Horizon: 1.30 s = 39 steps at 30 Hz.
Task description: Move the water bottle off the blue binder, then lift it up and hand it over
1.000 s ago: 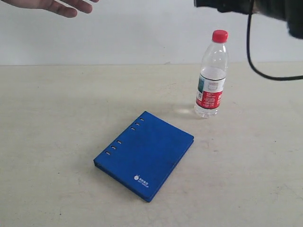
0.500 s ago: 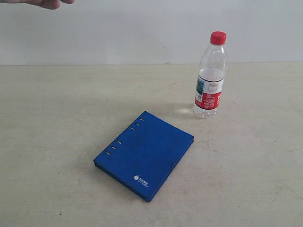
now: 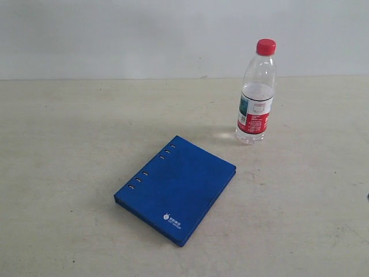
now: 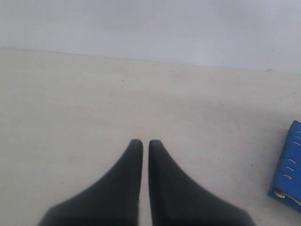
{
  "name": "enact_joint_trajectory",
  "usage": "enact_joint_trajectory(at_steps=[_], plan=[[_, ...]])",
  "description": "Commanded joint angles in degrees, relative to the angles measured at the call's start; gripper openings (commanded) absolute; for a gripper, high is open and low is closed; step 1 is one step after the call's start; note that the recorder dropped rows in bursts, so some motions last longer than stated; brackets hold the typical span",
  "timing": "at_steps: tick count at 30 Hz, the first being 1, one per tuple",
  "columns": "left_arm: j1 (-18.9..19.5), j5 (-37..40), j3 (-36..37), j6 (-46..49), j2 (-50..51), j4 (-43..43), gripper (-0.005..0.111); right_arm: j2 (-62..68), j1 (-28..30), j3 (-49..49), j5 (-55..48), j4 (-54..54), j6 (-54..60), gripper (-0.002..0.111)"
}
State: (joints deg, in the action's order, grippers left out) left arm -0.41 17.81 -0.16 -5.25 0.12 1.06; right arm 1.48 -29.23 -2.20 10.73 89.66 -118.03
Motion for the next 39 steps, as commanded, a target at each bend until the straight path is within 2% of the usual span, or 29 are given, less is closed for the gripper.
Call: enact_joint_trajectory(at_steps=[1, 5, 7, 11, 13, 18, 21, 23, 27, 30, 33, 36, 39], plan=[[-0.27, -2.26, 0.16, -0.67, -0.12, -7.05, 0.004, 5.05, 0.1, 2.2, -1.03, -2.94, -2.1, 0.0], [-0.27, -8.25, 0.16, -0.67, -0.12, -20.72, 0.004, 12.13, 0.1, 2.0, -0.69, -4.49, -2.1, 0.001], [-0.27, -10.71, 0.16, -0.67, -0.12, -27.3, 0.004, 16.35, 0.1, 2.2, 0.86, -3.41, -1.86, 0.008], [-0.27, -11.94, 0.16, -0.67, -0.12, -28.65, 0.004, 27.78, 0.1, 2.2, 4.64, -3.44, -1.3, 0.042], [-0.27, -12.2, 0.16, 0.39, -0.12, -28.66, 0.004, 33.71, 0.1, 2.17, 2.66, -3.44, -0.91, 0.052], [-0.27, -19.47, 0.16, 3.07, -0.12, -28.82, 0.004, 45.95, 0.1, -0.59, 0.5, -4.08, -0.51, 0.055], [-0.27, -24.37, -0.04, 2.09, -0.12, -29.77, 0.004, 53.03, 0.1, -3.19, 5.32, -4.08, 2.2, 0.055], [-0.27, -24.91, -3.16, 2.96, -0.12, -29.01, 0.004, 57.3, 0.1, -5.21, 9.57, -4.08, 4.15, 0.055], [-0.27, -18.69, -13.9, 3.78, 3.84, -20.86, 0.004, 66.21, 0.1, -10.72, 15.48, -4.08, 7.59, 0.055], [-0.27, -12.03, -22.01, 6.04, 13.25, -14.65, 0.004, 72.38, 0.1, -15.13, 17.52, -4.08, 8.83, 0.055], [-0.27, -3.26, -28.23, 12.47, 25.6, -14.46, 0.004, 77.0, 0.1, -19.2, 20.68, -4.08, 10.32, 0.055], [-0.27, 3.28, -31.53, 22.72, 38.72, -21.85, 0.011, 80.96, 0.1, -23.07, 24.39, -3.81, 11.74, 0.055], [-0.27, 6.96, -32.43, 33.8, 49.69, -35.73, 0.026, 84.74, 0.38, -26.61, 23.7, -2.33, 10.88, 0.055]])
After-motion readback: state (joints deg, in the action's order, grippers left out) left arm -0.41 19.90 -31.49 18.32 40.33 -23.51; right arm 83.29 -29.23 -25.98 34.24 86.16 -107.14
